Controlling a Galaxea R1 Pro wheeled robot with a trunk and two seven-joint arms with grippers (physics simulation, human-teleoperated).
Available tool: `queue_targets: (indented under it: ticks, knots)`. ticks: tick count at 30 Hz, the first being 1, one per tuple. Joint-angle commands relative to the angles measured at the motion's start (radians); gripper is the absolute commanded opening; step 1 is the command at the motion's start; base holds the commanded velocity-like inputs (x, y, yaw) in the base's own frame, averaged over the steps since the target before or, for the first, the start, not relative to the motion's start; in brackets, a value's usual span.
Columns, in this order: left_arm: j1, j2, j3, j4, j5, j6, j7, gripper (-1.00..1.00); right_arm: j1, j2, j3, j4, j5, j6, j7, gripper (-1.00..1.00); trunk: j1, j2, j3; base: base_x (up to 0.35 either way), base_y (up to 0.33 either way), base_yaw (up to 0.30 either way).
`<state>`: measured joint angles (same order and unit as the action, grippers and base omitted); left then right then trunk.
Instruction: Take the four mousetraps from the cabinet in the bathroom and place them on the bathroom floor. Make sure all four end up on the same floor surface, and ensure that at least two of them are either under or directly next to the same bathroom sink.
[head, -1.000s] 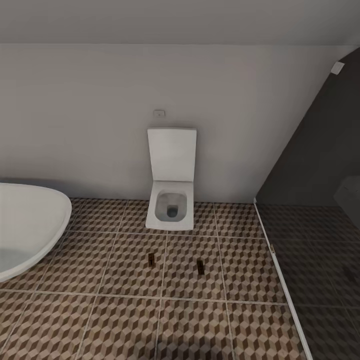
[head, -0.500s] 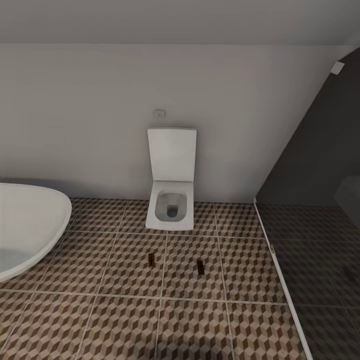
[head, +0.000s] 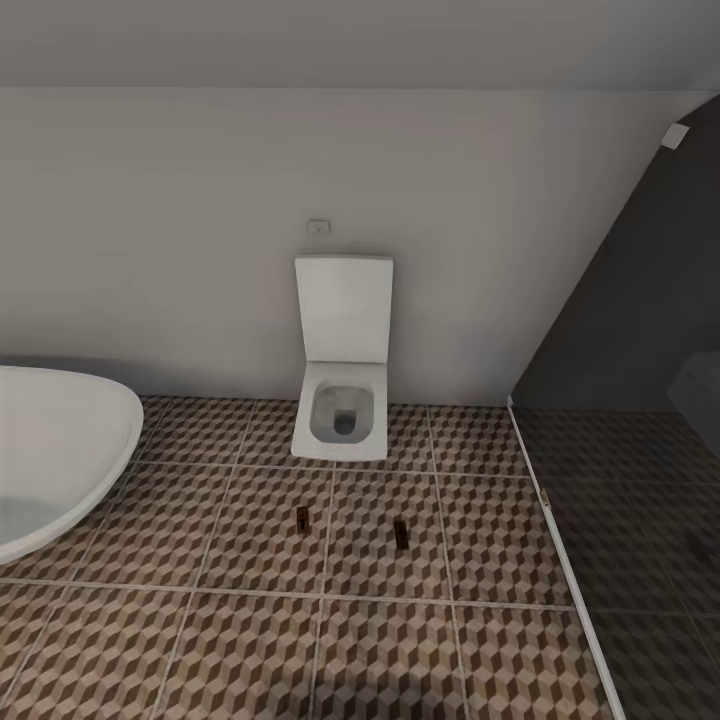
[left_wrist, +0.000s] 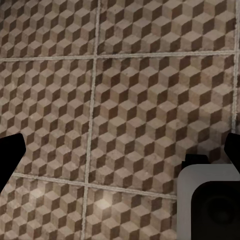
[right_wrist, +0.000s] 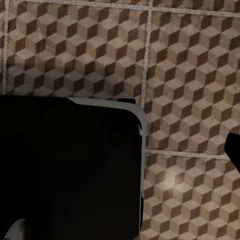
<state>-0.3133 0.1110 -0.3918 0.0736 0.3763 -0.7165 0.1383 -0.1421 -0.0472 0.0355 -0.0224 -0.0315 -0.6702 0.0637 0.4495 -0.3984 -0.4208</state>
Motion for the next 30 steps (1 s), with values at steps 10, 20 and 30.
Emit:
queue_targets:
  ticks: [10,20,30]
  knots:
    - [-0.001,-0.001,-0.009,0.003,0.003,-0.004,0.004,1.00,-0.001,0.000,0.003,0.001,-0.004,-0.003,0.004,1.00,0.000,-0.002,-0.001,0.000,0.000,0.000]
    - [-0.001,-0.001,-0.009,0.003,0.003,-0.004,0.004,1.00,-0.001,0.000,0.003,0.001,-0.004,-0.003,0.004,1.00,0.000,-0.002,-0.001,0.000,0.000,0.000]
    - [-0.001,-0.001,-0.009,0.003,0.003,-0.004,0.004,1.00,-0.001,0.000,0.003,0.001,-0.004,-0.003,0.004,1.00,0.000,-0.002,-0.001,0.000,0.000,0.000]
